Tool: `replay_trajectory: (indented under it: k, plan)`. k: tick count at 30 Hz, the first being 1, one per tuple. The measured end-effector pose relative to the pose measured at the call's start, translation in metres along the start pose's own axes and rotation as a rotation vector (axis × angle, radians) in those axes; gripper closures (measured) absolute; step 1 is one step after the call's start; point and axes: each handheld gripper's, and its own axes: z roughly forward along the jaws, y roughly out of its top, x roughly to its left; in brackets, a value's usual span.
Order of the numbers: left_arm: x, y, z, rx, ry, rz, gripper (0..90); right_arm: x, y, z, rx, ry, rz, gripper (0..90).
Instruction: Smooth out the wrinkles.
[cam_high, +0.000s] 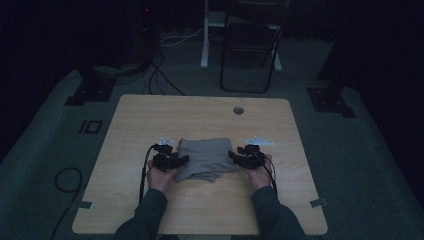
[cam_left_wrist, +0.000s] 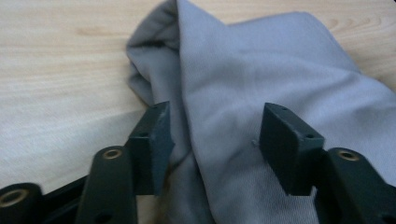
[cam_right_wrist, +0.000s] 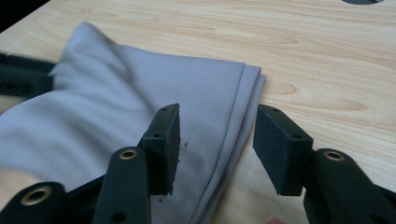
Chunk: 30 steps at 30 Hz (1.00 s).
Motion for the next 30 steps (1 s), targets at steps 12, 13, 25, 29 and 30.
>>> replay_trajectory:
  k: [12,13,25,29,30]
  plan:
    - [-0.005,-0.009,0.000,-0.001,0.001,0.051,87.1,-0.007,-0.002,0.040,0.115,0.002,0.034,70.0]
    - [-0.005,-0.010,-0.002,-0.006,0.009,0.065,87.5,-0.007,-0.003,0.042,0.119,0.009,0.032,78.4]
    - [0.007,-0.024,-0.015,-0.030,0.021,0.045,73.0,0.003,-0.002,0.023,0.092,-0.087,-0.048,81.3]
    - [0.011,-0.016,-0.021,-0.067,0.025,0.032,59.0,-0.003,0.000,0.020,0.056,-0.082,-0.010,70.0]
    - [0.011,-0.013,-0.022,-0.074,0.027,0.029,56.9,-0.003,0.002,0.018,0.042,-0.072,-0.013,69.6]
